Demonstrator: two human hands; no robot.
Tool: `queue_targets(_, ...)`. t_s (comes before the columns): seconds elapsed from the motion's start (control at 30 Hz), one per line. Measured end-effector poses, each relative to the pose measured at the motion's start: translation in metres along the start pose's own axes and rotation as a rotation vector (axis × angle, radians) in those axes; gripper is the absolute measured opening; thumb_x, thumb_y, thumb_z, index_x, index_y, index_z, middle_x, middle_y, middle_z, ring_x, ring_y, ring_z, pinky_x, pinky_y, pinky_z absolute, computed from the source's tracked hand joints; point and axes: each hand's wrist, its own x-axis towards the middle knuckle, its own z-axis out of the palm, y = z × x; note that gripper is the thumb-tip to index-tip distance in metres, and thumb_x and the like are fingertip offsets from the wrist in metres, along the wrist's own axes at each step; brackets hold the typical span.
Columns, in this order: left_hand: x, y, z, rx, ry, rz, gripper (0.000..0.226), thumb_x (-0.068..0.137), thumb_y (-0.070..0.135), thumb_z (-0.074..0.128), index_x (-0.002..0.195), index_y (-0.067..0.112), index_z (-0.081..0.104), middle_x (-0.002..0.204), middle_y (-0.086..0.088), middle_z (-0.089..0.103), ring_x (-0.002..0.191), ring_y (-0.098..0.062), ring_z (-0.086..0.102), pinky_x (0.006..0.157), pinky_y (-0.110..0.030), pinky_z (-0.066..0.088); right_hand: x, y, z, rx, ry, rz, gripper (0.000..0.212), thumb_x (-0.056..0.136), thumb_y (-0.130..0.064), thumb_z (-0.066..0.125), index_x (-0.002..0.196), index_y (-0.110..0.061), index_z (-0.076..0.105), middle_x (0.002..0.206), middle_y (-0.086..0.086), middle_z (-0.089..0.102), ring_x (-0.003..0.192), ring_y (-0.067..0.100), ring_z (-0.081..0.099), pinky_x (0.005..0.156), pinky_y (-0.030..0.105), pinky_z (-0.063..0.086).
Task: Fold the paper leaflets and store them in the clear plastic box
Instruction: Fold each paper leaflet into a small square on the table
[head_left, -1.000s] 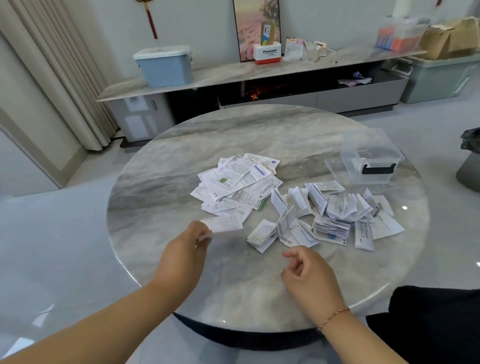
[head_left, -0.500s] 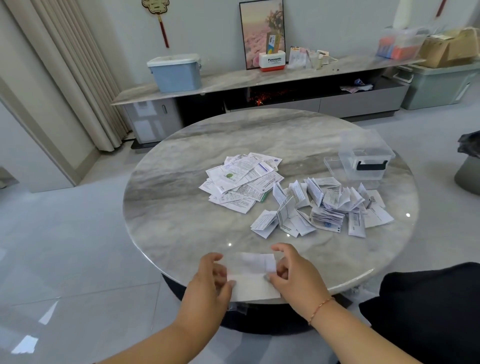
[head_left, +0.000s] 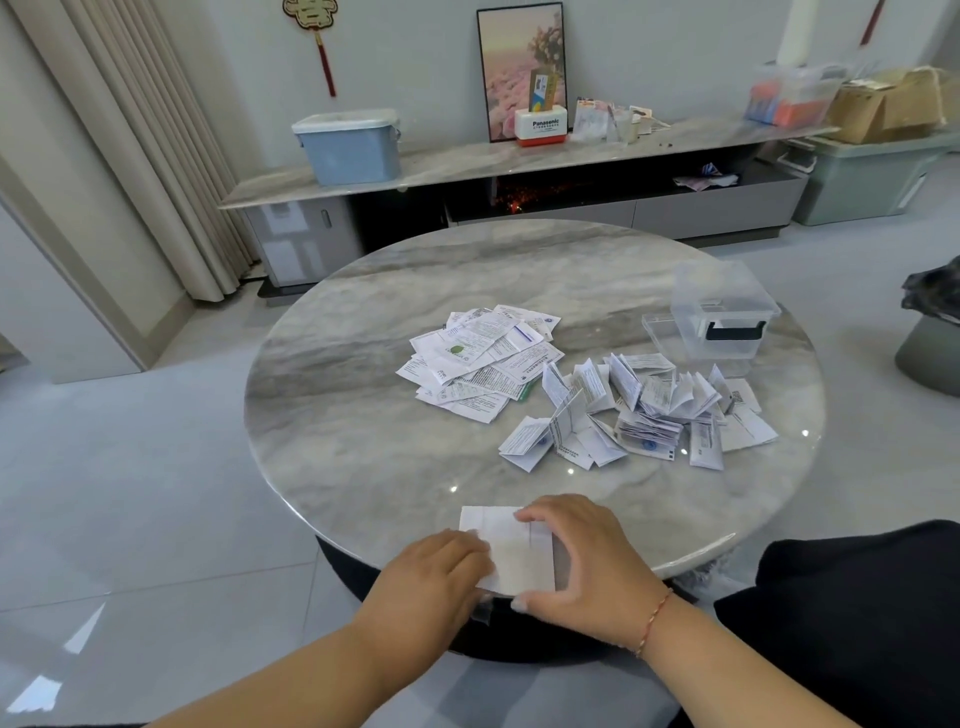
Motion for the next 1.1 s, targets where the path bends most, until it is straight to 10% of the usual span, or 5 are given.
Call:
queue_targets(0.2,0.005,0.007,-0.004,-0.194,0.013,-0.241,0.015,0.083,0.024,0.044,0.096,0.026,0.051,0.09,0.01,0.059,0.065,-0.011,0.058,0.058,-0.02,0.044,0.002,0.006,0.008,0.004,0.062,0.033,0.034,0.071,-0.027,0.063,0.106,-0.028,0.061,0.097,-0.013,0.061,0.094,0.007,0.054,0.083,0.018,0.036)
queue_targets(0.37,0.012,0.006,-0.01,-0.277,0.166,-0.539,0.035,0.085,0.009,0.062,0.118,0.014,0.053,0.115,0.001,0.055,0.099,-0.009,0.056,0.085,-0.012,0.038,0.009,0.005,0.008,0.042,0.14,0.253,0.031,0.082,-0.03,0.064,0.111,-0.031,0.051,0.076,-0.013,0.049,0.079,0.006,0.049,0.068,0.015,0.037)
queue_targets(0.7,0.003,0.013,0.003,-0.005,-0.072,-0.169,0.051,0.08,0.054,0.048,0.12,0.024,0.06,0.124,0.006,0.061,0.112,-0.012,0.058,0.095,-0.029,0.048,0.012,0.004,0.008,-0.151,0.182,0.265,0.034,0.07,-0.043,0.066,0.099,-0.027,0.061,0.1,-0.009,0.049,0.101,0.014,0.042,0.085,0.025,0.037)
queue_targets(0.93,0.002,0.011,0.006,0.061,0.104,0.12,0.014,0.081,0.02,0.061,0.094,0.019,0.066,0.082,0.005,0.063,0.067,-0.016,0.055,0.061,-0.028,0.049,0.001,0.0,0.012,-0.17,0.004,-0.109,0.032,0.059,-0.05,0.061,0.088,-0.037,0.064,0.092,-0.023,0.055,0.092,-0.001,0.043,0.08,0.018,0.029)
queue_targets(1.1,0.003,0.006,0.006,0.01,0.133,0.116,0.028,0.082,0.031,0.059,0.107,0.018,0.053,0.099,0.003,0.063,0.09,-0.014,0.054,0.083,-0.027,0.045,0.0,0.005,0.019,-0.183,-0.008,-0.227,0.027,0.059,-0.036,0.072,0.085,-0.034,0.066,0.086,-0.02,0.058,0.083,0.001,0.046,0.077,0.014,0.028)
